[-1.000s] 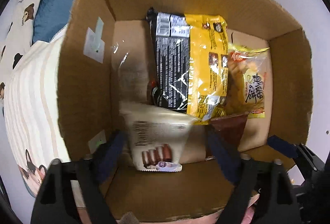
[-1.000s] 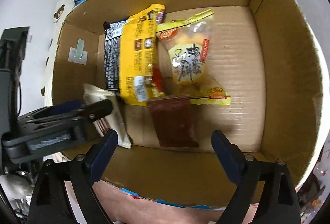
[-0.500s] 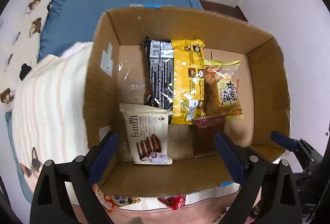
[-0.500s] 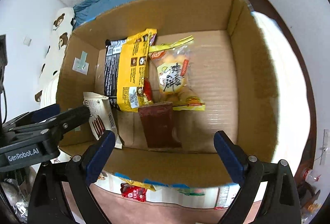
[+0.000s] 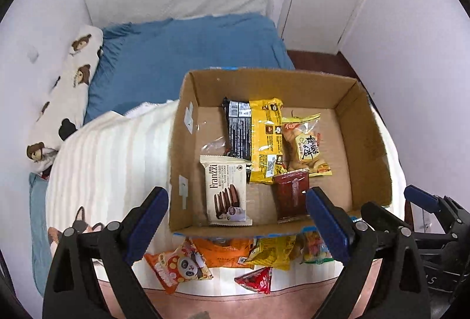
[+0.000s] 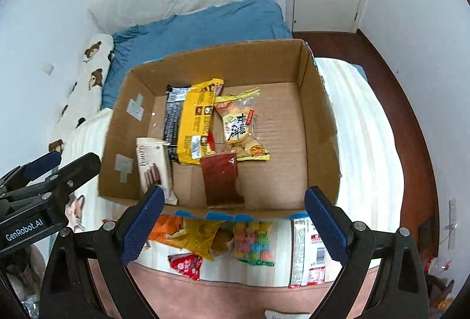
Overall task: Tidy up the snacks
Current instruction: 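Grasp the panda-print orange bag with the left tool while the right tool grasps the yellow bag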
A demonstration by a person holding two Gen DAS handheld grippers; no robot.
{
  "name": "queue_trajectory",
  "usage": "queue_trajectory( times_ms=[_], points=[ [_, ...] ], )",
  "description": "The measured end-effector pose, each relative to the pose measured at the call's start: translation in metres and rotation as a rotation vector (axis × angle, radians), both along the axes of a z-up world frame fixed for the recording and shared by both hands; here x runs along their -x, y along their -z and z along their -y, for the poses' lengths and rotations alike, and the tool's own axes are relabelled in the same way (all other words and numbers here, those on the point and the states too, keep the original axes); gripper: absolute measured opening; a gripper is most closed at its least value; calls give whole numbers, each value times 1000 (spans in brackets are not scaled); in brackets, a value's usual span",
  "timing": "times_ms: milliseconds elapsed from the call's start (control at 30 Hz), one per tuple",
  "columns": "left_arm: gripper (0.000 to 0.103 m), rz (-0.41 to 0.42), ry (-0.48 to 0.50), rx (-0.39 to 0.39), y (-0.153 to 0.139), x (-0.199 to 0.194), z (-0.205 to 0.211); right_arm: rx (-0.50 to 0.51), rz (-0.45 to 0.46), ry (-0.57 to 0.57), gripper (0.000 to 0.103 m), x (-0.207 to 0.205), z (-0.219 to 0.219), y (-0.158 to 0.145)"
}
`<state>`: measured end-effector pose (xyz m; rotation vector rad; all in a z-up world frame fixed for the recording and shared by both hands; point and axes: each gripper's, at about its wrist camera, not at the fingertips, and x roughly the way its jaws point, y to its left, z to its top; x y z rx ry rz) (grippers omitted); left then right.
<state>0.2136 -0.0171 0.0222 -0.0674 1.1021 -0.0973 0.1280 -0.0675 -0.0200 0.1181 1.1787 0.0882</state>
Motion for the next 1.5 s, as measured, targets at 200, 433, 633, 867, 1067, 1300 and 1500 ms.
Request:
queue_trajectory(
  times_ms=[200, 433, 633, 867, 1067, 1300, 1500],
  points=[
    [96, 38, -16, 21, -12, 35, -7, -56, 16, 1, 98, 34, 1, -12],
    [96, -42, -64, 45, 25, 90, -22, -164, -72, 55, 98, 82, 11, 20],
    [96, -184, -171, 33, 92, 115, -54, -254, -180, 94, 98, 80, 6, 93],
    [96, -310, -320, 111, 153, 103, -103, -278, -251, 114, 86, 50, -21, 163],
    [96, -328, -207, 55, 176, 83, -98, -234, -266, 109, 85, 33, -40, 185],
    [96, -259, 179, -154, 168, 81, -58, -141, -271, 40, 60, 31, -55, 194],
    [96, -312, 434, -339, 186, 79, -25, -157, -279, 7, 43, 41, -55, 187]
  ],
)
